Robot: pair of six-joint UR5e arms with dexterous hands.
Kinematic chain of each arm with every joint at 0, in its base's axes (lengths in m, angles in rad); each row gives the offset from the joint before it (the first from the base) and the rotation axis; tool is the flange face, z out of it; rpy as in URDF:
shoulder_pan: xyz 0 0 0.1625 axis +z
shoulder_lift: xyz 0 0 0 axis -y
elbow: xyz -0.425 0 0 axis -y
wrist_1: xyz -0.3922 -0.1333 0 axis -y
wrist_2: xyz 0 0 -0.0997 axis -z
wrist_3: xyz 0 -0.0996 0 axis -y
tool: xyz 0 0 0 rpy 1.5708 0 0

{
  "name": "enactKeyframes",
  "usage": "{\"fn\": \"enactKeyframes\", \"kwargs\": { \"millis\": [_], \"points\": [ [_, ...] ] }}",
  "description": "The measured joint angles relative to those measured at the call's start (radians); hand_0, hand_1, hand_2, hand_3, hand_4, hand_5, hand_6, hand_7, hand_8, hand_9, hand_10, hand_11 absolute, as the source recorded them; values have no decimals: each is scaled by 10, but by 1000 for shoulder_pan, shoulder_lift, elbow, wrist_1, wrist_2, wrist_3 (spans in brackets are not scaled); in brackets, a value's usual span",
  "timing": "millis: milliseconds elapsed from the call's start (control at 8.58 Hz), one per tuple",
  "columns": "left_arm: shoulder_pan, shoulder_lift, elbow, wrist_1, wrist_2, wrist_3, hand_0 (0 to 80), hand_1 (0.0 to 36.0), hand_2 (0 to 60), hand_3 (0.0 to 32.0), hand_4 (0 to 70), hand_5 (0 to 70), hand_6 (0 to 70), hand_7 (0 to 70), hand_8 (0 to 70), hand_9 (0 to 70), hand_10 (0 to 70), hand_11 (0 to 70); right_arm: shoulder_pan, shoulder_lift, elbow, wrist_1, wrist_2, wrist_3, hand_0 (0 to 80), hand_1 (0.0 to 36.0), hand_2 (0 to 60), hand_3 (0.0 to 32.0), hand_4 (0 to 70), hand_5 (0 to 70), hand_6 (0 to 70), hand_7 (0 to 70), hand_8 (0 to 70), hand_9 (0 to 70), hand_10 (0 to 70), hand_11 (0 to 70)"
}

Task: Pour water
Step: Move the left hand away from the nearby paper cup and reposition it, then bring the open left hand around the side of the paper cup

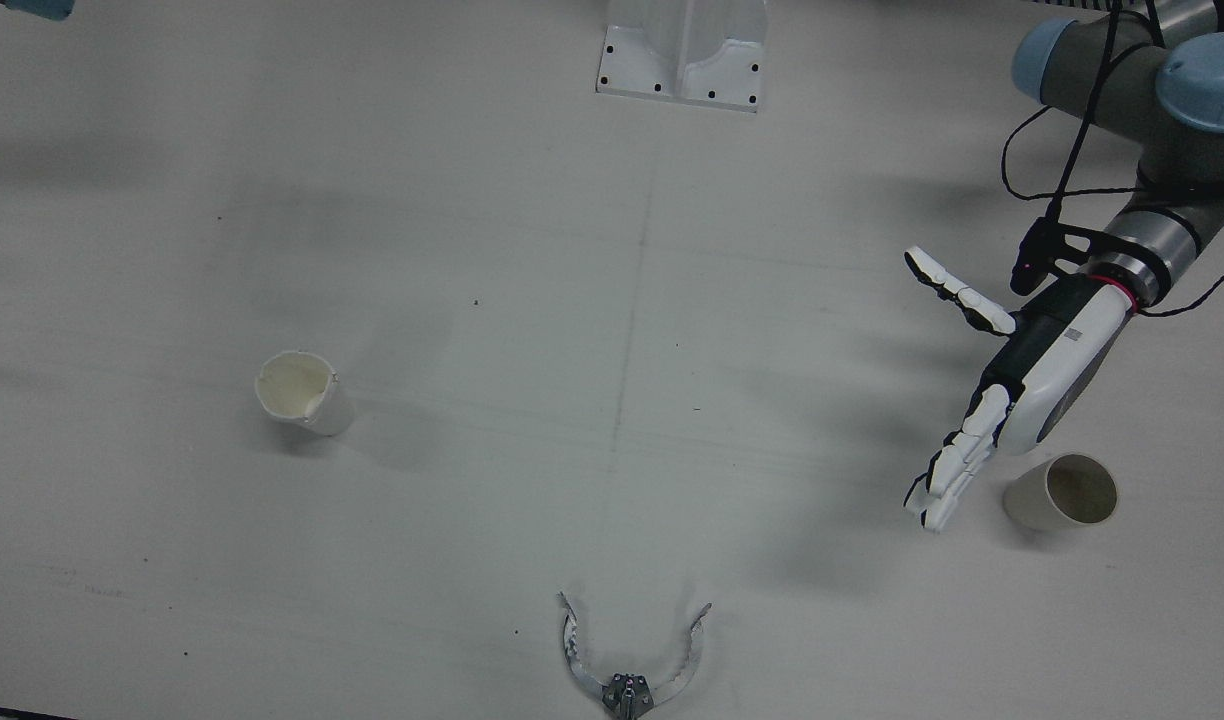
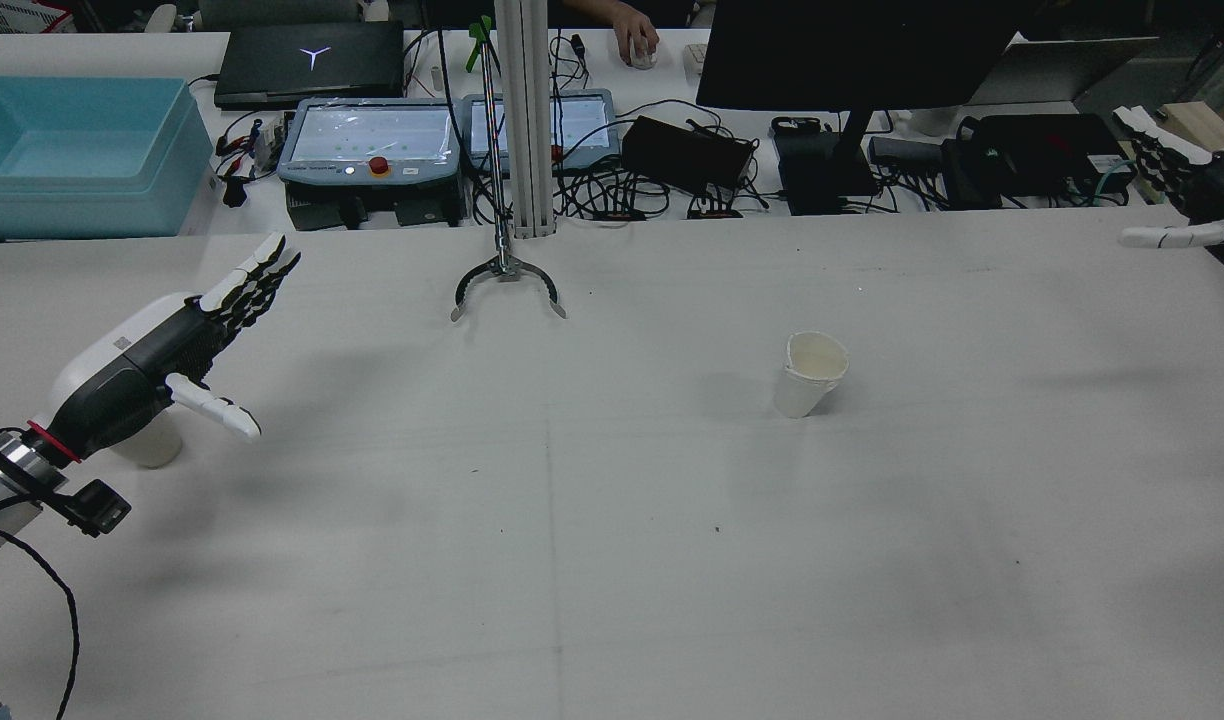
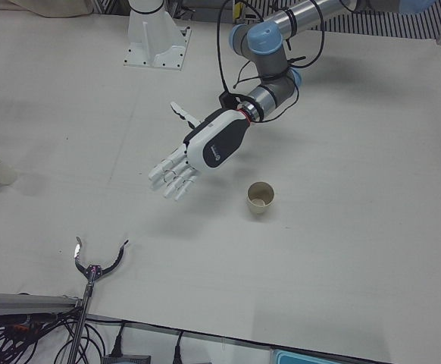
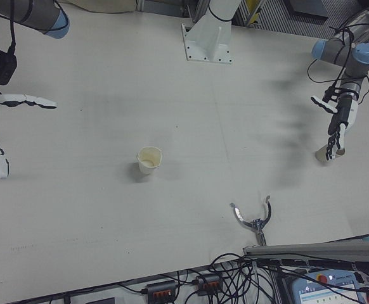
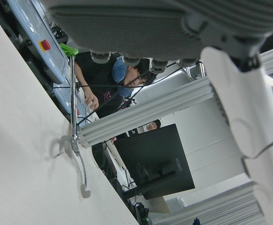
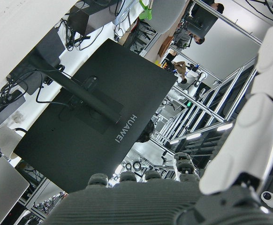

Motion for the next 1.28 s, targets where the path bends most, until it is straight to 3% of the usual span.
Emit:
{"fn": "enactKeyframes", "kwargs": {
  "millis": [117, 350, 699, 1049, 1282],
  "points": [
    [-26, 49, 57, -71, -17, 4, 477, 137, 8, 98, 0, 0, 0, 66, 0, 0, 0, 0, 6, -31, 61, -40, -2, 4, 432, 110, 126, 68, 0, 28, 0, 0, 0, 0, 0, 0],
    [-93, 147, 197, -230, -70, -46, 466, 116, 0, 94, 0, 0, 0, 62, 0, 0, 0, 0, 8, -76, 186, -144, -11, 6, 435, 112, 131, 76, 0, 43, 0, 0, 0, 0, 0, 0],
    [-190, 318, 334, -423, -133, -131, 470, 123, 0, 120, 0, 0, 0, 58, 0, 0, 0, 0, 6, -88, 228, -199, -13, 5, 433, 110, 133, 74, 0, 46, 0, 0, 0, 0, 0, 0],
    [-186, 388, 427, -660, -106, -25, 473, 133, 10, 100, 0, 13, 0, 80, 0, 2, 0, 0, 10, -90, 225, -205, -11, 5, 424, 104, 133, 60, 1, 45, 0, 0, 0, 0, 0, 0],
    [-167, 322, 450, -688, -87, 28, 473, 135, 16, 100, 0, 14, 0, 80, 0, 2, 0, 0, 16, -96, 218, -205, -10, 2, 422, 102, 133, 56, 3, 49, 0, 0, 0, 0, 0, 0]
  ]
}}
